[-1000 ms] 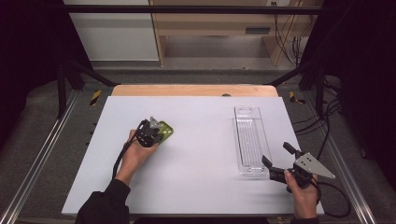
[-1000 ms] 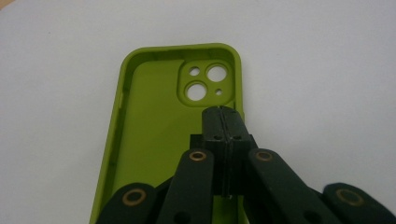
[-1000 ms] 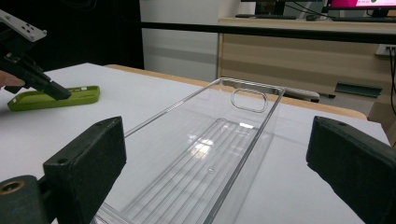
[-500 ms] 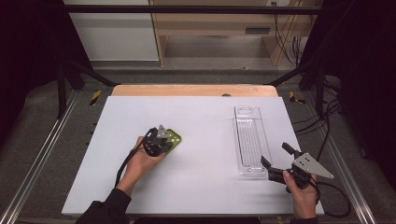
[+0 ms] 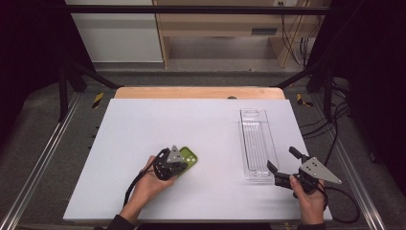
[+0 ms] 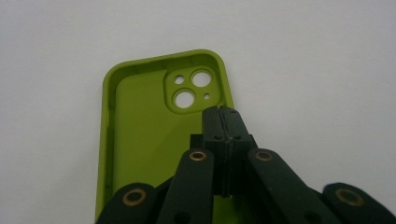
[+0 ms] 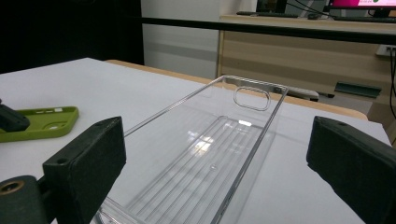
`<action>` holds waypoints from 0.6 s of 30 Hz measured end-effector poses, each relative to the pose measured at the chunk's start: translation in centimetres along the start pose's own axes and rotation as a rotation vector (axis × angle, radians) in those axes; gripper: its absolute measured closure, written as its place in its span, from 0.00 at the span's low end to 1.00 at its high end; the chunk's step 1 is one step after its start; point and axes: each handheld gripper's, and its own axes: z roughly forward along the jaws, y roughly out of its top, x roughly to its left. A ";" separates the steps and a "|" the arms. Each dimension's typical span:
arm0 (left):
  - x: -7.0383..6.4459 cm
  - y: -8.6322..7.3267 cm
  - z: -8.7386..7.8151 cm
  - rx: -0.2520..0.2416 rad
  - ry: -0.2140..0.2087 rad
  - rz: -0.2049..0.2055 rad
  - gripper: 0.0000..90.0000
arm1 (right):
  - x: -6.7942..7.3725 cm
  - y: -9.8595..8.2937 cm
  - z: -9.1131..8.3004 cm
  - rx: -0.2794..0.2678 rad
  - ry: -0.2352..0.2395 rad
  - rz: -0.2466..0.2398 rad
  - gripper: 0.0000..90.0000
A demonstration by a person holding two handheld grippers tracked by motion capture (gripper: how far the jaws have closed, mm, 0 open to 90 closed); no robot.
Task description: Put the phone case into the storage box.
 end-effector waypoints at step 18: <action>-3.5 -0.3 -0.5 -0.019 -0.043 0.036 1.00 | -0.1 -0.1 0.0 0.000 -0.004 0.011 0.06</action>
